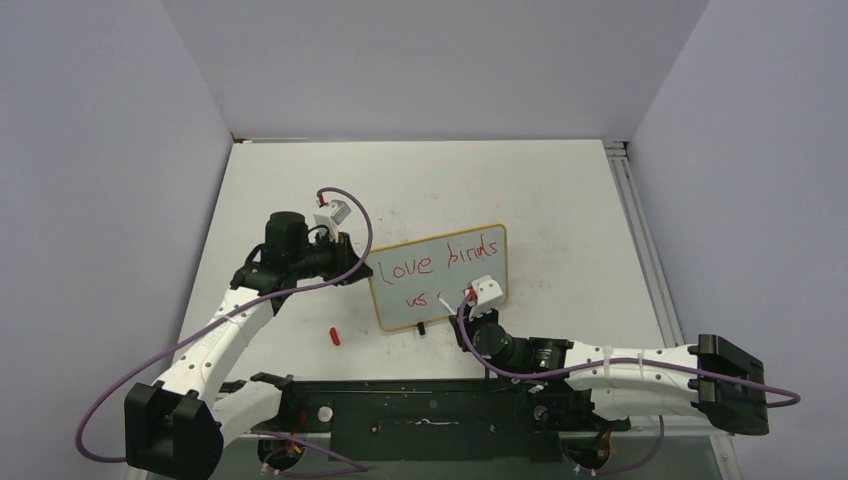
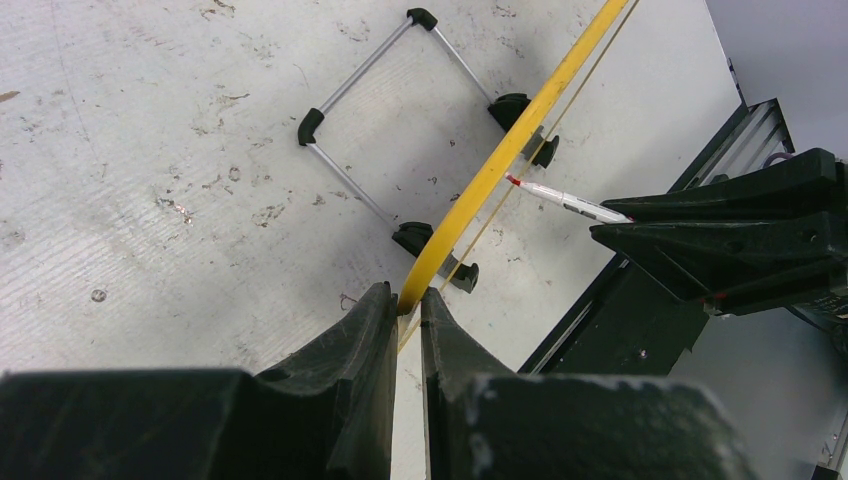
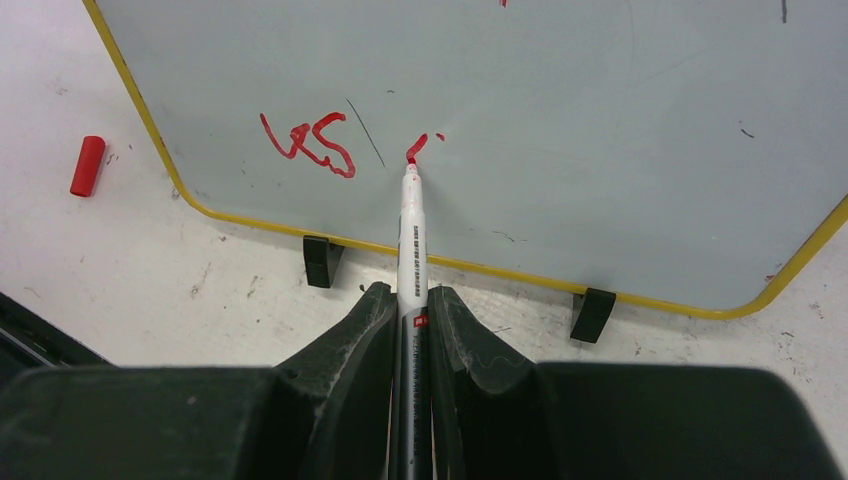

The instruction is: Write a sentence on the whiteboard

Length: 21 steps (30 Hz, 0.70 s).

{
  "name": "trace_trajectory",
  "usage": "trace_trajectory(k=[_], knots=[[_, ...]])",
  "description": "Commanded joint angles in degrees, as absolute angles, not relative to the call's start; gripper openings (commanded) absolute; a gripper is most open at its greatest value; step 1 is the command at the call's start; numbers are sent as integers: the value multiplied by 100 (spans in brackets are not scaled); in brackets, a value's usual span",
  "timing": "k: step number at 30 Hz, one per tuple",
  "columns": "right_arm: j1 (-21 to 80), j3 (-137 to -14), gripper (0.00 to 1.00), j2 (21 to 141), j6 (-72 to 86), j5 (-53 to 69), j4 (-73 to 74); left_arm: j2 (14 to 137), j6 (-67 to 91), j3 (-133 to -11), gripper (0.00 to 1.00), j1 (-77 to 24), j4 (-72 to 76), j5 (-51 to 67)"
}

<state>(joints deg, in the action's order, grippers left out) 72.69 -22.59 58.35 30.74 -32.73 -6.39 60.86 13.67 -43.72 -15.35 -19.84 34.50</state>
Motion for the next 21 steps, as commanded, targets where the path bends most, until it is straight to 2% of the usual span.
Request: trace_trajectory(k=[1, 21], knots=[[7225, -2291, 5, 5830, 3145, -3517, -487, 6056, 1354, -4500, 10, -1554, -1903, 3362], [7220, -2500, 5, 5685, 2799, -3890, -559, 6058, 1354, -4509, 10, -1551, -1907, 3358]])
